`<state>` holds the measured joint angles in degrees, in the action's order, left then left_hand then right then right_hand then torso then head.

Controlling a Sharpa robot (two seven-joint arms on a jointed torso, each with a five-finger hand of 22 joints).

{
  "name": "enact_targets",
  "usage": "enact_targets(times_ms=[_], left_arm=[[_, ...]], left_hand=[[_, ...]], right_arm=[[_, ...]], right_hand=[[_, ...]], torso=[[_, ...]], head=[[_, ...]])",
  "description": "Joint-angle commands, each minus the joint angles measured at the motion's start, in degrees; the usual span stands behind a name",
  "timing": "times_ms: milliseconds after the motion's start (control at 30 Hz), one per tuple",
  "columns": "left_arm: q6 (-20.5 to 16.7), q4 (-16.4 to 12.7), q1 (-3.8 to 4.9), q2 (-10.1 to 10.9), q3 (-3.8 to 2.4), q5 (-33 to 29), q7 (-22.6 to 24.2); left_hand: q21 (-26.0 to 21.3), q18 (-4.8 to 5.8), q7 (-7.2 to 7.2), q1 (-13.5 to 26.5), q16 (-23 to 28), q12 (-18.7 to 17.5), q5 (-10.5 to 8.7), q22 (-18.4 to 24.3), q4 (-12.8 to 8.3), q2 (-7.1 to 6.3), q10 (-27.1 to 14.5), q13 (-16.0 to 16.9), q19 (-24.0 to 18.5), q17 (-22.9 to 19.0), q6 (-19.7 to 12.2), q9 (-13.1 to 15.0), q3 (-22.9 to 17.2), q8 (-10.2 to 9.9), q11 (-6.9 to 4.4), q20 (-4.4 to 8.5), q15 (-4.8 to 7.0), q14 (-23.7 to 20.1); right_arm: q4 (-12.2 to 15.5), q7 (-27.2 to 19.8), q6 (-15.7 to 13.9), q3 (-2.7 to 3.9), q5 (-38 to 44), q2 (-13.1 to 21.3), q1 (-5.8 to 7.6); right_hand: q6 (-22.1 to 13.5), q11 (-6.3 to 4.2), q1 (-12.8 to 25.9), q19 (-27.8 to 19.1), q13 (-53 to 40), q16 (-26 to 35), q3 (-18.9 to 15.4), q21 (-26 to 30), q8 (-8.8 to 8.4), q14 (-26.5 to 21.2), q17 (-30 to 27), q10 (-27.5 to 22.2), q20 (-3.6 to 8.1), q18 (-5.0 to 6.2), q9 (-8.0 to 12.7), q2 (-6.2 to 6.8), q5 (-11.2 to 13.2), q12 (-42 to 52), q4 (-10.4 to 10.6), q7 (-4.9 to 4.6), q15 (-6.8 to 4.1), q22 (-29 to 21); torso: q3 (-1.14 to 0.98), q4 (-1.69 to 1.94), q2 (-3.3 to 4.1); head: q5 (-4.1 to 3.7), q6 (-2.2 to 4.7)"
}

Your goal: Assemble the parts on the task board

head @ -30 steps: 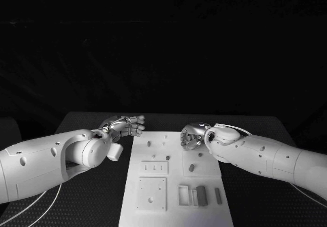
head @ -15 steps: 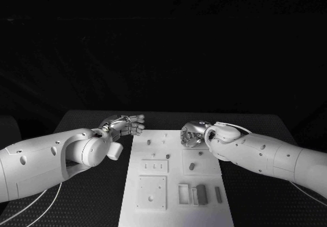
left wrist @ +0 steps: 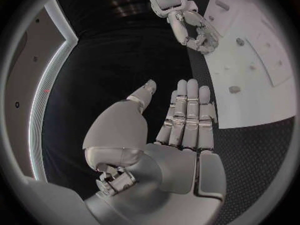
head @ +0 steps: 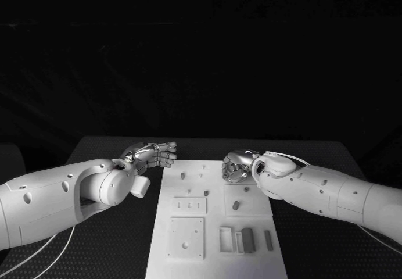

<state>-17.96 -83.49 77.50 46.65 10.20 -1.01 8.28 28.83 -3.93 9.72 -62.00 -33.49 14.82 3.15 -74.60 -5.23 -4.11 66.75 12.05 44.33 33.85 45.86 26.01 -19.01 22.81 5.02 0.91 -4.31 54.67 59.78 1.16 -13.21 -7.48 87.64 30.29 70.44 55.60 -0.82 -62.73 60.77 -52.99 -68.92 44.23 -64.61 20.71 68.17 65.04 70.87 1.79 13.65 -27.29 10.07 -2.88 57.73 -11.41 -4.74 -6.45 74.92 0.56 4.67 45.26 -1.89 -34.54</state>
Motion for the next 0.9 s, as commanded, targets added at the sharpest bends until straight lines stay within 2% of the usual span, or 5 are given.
enact_targets(times_ms=[33,200,533,800,900], left_arm=[[0.8,-0.1,0.07,0.0,-0.05,0.3,0.3],[0.9,-0.1,0.07,-0.1,-0.05,0.3,0.3],[0.9,-0.1,0.07,0.0,-0.05,0.3,0.2],[0.9,0.0,0.08,0.0,-0.05,0.3,0.2],[0.8,0.0,0.08,0.0,-0.05,0.3,0.2]], left_hand=[[0.3,0.00,0.46,0.6,0.4,-0.4,-0.20,0.1,-0.4,-0.15,-0.1,0.1,-0.2,0.1,-0.1,0.0,0.0,-0.3,0.37,0.36,-0.16,-0.4],[0.3,0.00,0.46,0.6,0.4,-0.4,-0.20,0.1,-0.4,-0.15,-0.1,0.1,-0.2,0.1,-0.1,0.0,0.0,-0.3,0.38,0.36,-0.16,-0.4],[0.3,-0.01,0.46,0.6,0.4,-0.5,-0.20,0.1,-0.4,-0.12,-0.1,0.1,-0.3,0.1,-0.1,0.0,0.0,-0.3,0.39,0.35,-0.17,-0.4],[0.3,-0.01,0.47,0.7,0.4,-0.5,-0.20,0.1,-0.5,-0.11,-0.2,0.1,-0.3,0.1,-0.1,0.0,0.0,-0.4,0.40,0.34,-0.18,-0.4],[0.3,-0.01,0.47,0.7,0.4,-0.5,-0.20,0.1,-0.5,-0.11,-0.2,0.1,-0.3,0.1,-0.1,0.0,0.0,-0.4,0.40,0.34,-0.18,-0.4]], right_arm=[[0.0,0.2,0.0,-0.32,1.3,0.0,-0.52],[0.1,0.9,-2.5,-0.31,1.4,-0.2,-0.52],[1.0,3.5,-5.1,-0.29,3.4,-0.5,-0.49],[1.7,6.1,-8.5,-0.27,5.0,-1.8,0.03],[1.7,6.9,-9.1,-0.27,5.8,-2.6,0.14]], right_hand=[[2.3,-0.40,0.5,0.0,0.2,-0.3,0.2,-0.4,0.60,0.1,-0.1,0.3,0.28,1.35,-0.5,-0.32,0.1,0.4,-0.2,-0.43,-0.59,1.1],[3.5,-0.86,2.1,0.0,0.6,-0.5,-0.2,-0.6,1.10,0.1,-0.2,0.7,0.30,1.35,-1.0,-0.70,0.1,0.4,1.0,0.05,-0.99,1.0],[4.3,-1.22,2.2,0.1,0.8,-0.6,-0.1,-0.8,1.46,0.3,-0.3,1.0,0.47,1.35,-1.3,-0.94,0.1,0.5,1.1,0.43,-1.29,0.9],[4.5,-1.35,2.1,0.3,1.1,-0.7,0.2,-0.9,1.49,0.5,-0.4,1.4,0.61,1.35,-1.5,-0.35,0.1,0.4,1.2,0.56,-1.43,0.8],[4.6,-1.39,2.6,0.5,1.3,-0.7,0.3,-1.0,1.41,0.7,-0.5,1.5,0.64,1.35,-1.6,-0.03,0.1,0.3,1.8,0.59,-1.46,0.8]], torso=[[0.04,0.00,0.05],[0.02,0.06,0.06],[0.07,0.09,0.10],[0.06,0.10,0.15],[0.10,0.16,0.17]], head=[[-0.04,0.06],[-0.15,0.16],[-0.06,0.56],[0.15,1.12],[0.08,1.31]])
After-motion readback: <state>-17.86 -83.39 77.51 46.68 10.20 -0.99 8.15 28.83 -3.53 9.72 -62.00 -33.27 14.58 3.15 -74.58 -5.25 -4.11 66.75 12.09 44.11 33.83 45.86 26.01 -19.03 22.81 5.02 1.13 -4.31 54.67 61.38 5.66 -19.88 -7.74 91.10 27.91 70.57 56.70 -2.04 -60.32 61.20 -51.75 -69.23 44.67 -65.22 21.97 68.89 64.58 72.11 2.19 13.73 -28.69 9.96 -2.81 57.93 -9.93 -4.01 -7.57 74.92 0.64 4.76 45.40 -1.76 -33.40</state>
